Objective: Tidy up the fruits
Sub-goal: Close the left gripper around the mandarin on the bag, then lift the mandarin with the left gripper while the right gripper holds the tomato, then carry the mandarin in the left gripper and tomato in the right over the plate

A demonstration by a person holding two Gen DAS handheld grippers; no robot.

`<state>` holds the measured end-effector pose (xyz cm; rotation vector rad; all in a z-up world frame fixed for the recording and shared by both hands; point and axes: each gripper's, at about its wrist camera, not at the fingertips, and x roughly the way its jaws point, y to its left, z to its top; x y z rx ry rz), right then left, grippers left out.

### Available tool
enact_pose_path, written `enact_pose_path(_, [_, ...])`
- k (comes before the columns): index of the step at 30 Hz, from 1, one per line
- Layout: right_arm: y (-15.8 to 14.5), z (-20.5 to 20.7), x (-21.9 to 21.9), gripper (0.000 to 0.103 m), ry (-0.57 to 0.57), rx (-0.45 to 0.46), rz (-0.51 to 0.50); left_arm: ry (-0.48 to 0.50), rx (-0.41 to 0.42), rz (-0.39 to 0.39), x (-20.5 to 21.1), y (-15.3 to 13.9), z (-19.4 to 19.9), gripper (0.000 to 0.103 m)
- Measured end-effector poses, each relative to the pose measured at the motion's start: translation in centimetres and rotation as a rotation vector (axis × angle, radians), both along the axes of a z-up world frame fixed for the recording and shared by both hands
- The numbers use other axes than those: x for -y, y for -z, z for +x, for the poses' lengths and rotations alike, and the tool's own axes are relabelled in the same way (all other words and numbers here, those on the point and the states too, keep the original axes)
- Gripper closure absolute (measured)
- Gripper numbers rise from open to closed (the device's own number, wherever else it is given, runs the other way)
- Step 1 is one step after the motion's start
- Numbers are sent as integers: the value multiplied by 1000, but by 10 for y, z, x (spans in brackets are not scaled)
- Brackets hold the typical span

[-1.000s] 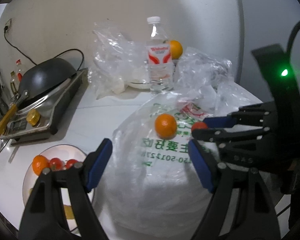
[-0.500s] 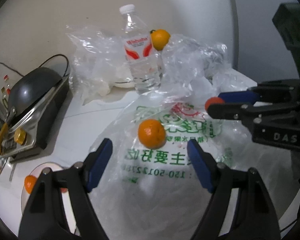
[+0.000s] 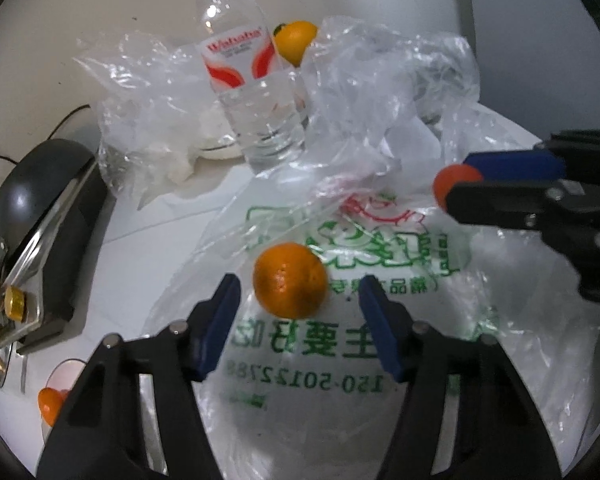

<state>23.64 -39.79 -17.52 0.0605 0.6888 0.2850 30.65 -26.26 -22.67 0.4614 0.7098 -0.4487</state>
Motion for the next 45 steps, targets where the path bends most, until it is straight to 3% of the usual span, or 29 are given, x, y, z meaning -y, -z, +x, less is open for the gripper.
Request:
enact_pose_path(5, [3,3,1,73,5,-5,4,-9,-3,2,4,4,11,42])
enact_pose_path(11, [4,4,1,73,12,-9,-4,-34,-21,6,2,13,19,58])
enact_pose_path(21, [5,6,-4,73,38,-15,-38,-11,-16,-38,-5,8,13,58])
enact_pose_path(45, [-32,-45,-45,74,47,49,-96,30,79,-208,-48,-55,-65,58])
